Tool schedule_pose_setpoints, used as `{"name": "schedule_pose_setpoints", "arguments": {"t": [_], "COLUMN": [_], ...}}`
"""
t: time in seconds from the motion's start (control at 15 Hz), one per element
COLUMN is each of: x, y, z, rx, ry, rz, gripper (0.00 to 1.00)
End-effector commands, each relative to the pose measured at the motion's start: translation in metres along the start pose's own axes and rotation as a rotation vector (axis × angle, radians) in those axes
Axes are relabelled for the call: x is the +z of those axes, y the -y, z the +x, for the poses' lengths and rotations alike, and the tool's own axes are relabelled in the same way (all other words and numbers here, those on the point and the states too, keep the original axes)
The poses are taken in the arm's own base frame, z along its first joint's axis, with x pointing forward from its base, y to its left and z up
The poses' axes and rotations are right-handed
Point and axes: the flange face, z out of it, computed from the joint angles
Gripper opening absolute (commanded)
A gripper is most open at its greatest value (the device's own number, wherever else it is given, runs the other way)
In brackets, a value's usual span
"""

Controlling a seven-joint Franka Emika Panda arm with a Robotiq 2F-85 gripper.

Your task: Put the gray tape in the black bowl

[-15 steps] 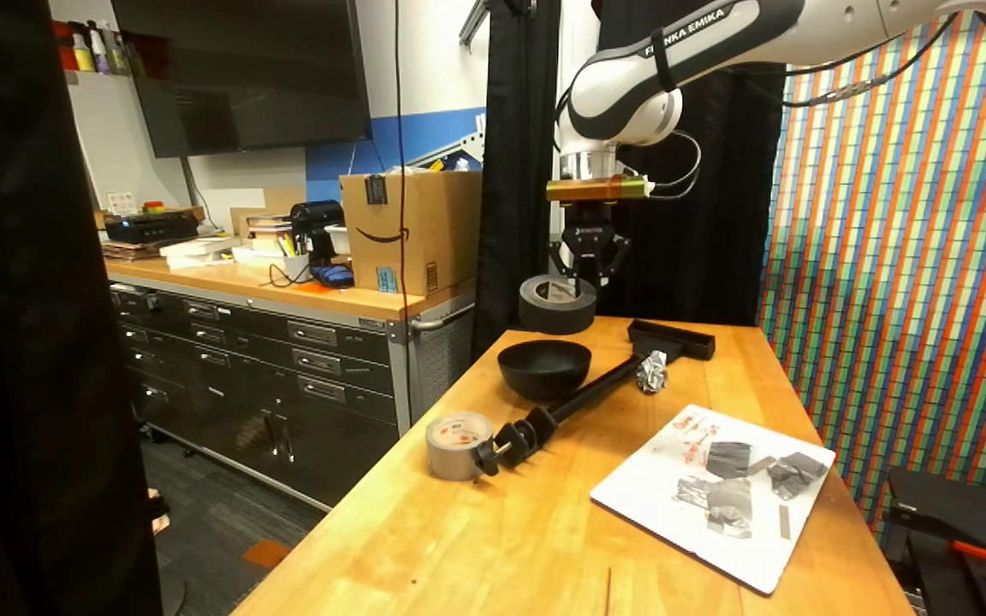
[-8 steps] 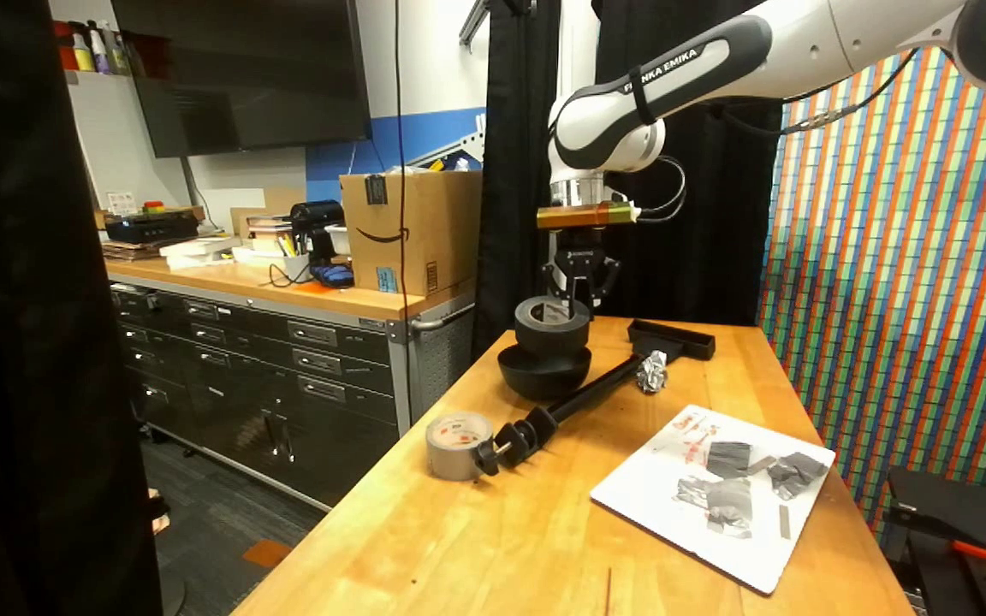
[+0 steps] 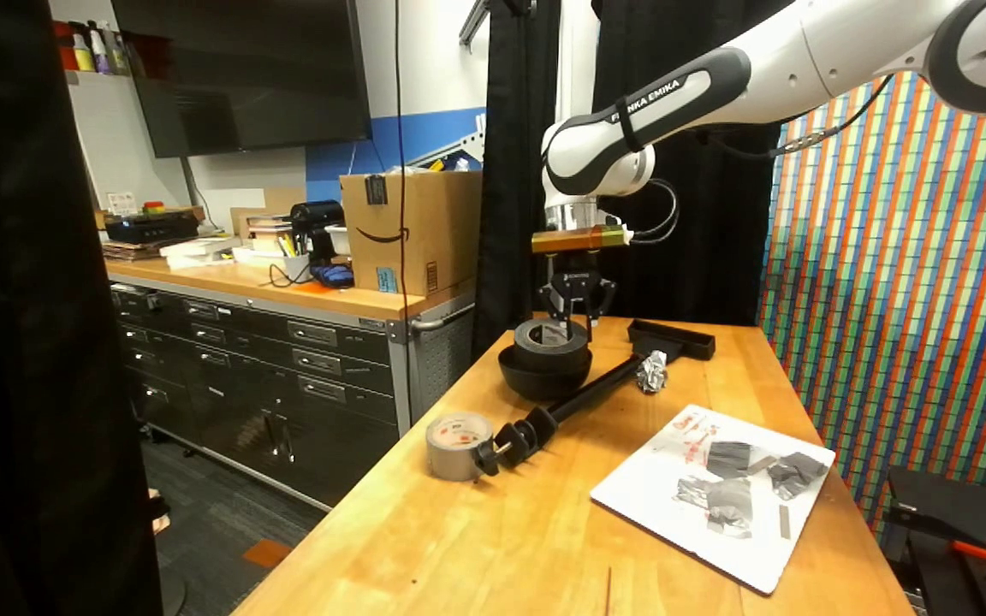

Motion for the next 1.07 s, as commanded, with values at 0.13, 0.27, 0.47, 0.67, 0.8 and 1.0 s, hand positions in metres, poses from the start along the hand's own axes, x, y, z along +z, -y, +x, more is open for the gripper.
{"name": "schedule_pose_setpoints", "arguments": {"t": [0.13, 0.27, 0.47, 0.67, 0.8, 1.0], "x": [0.001, 0.003, 0.005, 0.005, 0.005, 0.005], "y": [0.002, 0.001, 0.001, 0.001, 0.001, 0.001], "z": [0.001, 0.001, 0.002, 0.002, 0.002, 0.002], "rx": [0.0, 0.0, 0.001, 0.001, 0.001, 0.001], "ry": [0.002, 0.004, 0.006, 0.006, 0.006, 0.006], "rz": [-0.003, -0.007, -0.01, -0.01, -0.01, -0.01], "gripper": [0.57, 0.45, 0.57, 0.57, 0.57, 0.57]}}
